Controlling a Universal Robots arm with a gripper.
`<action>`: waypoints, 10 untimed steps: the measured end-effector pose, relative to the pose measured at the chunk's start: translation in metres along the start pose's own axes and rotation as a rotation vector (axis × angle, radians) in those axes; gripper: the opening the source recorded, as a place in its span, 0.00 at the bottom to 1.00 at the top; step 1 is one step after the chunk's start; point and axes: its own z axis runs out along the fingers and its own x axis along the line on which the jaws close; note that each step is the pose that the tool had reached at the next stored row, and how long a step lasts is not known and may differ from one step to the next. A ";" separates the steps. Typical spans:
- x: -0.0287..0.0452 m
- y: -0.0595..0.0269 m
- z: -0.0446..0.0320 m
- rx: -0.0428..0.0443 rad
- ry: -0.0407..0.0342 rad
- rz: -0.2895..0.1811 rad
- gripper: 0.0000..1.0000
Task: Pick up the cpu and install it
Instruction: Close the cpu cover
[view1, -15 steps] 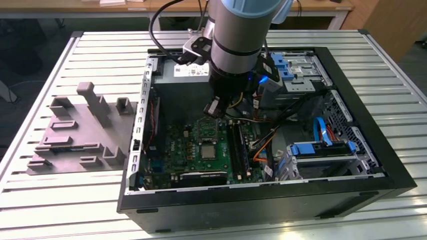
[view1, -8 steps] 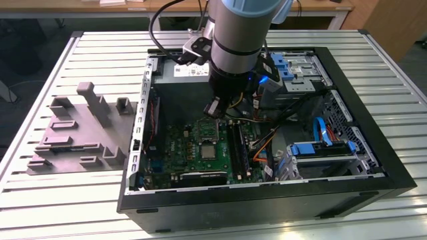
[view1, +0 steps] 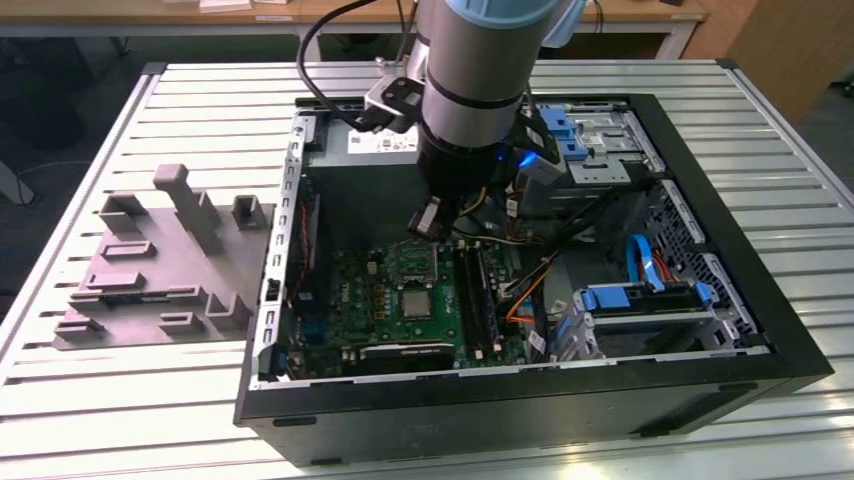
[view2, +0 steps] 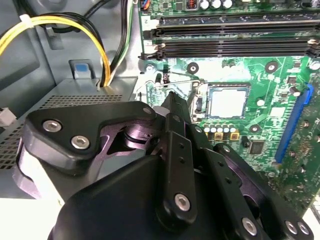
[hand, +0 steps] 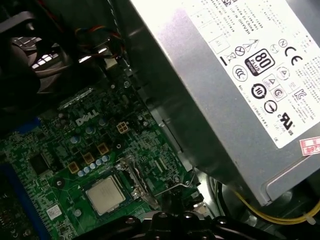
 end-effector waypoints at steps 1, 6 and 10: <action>0.0005 -0.0001 0.0000 0.0003 0.0008 -0.001 0.11; 0.0049 -0.0015 -0.0003 0.0008 0.0022 -0.005 0.11; 0.0105 -0.0048 -0.0008 0.0008 0.0022 -0.007 0.11</action>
